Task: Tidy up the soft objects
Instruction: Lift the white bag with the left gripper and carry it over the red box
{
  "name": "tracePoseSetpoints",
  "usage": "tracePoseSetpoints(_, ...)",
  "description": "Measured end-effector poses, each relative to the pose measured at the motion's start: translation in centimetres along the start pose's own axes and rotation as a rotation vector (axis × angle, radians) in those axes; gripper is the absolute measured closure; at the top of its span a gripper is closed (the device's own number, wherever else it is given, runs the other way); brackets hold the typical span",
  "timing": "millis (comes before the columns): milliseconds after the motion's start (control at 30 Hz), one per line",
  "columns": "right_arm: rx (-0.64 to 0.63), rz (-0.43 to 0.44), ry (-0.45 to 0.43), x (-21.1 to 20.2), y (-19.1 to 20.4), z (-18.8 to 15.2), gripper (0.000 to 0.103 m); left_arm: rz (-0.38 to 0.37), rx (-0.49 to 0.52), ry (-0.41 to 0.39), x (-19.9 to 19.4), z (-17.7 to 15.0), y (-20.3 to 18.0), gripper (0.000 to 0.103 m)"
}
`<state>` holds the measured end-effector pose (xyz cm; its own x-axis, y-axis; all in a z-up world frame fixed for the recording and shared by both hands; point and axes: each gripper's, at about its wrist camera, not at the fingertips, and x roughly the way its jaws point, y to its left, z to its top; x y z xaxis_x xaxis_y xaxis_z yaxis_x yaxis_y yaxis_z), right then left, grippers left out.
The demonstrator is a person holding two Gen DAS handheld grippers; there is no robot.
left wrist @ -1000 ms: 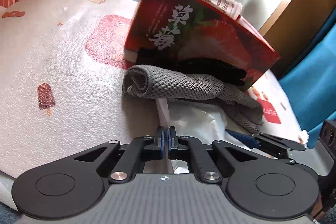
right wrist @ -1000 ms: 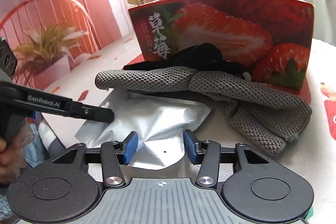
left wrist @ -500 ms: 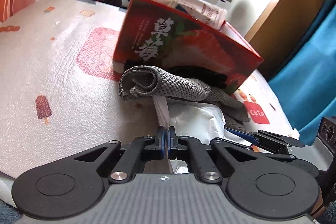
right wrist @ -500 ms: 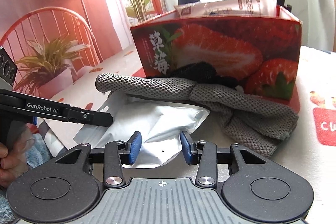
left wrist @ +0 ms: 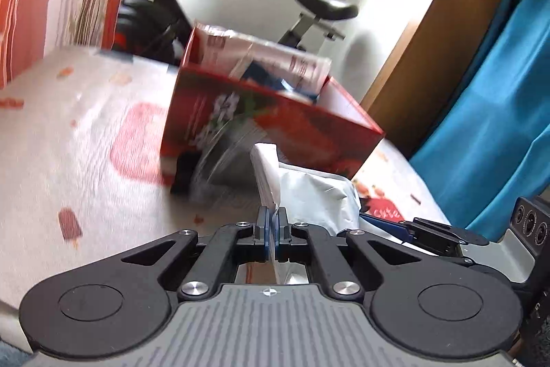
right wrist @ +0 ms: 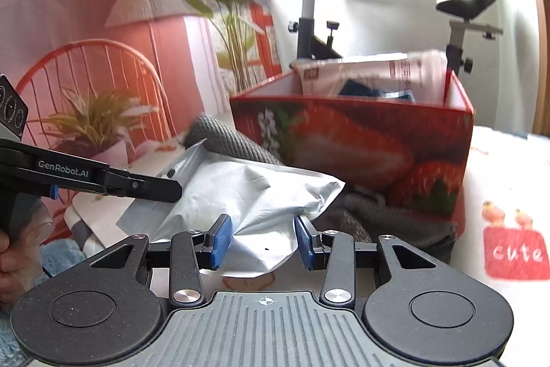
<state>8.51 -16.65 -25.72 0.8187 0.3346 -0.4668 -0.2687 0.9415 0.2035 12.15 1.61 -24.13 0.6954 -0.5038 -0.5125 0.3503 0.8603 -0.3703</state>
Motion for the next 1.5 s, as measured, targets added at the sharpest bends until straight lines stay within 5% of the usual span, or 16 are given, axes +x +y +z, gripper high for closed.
tracePoseSetpoints(400, -0.029, -0.014, -0.036, -0.4, 0.2, 1.8, 0.065, -0.022, -0.009, -0.037, -0.1, 0.9, -0.3, 0.099)
tracePoseSetpoints(1000, -0.061, -0.029, -0.089, 1.5, -2.8, 7.7, 0.065, -0.056, 0.044, -0.07, 3.0, 6.6, -0.5, 0.099)
tracePoseSetpoints(1500, -0.045, -0.052, -0.03, 8.6, -7.6, 14.5, 0.065, -0.044, 0.083, -0.024, 9.7, 14.0, 1.0, 0.098)
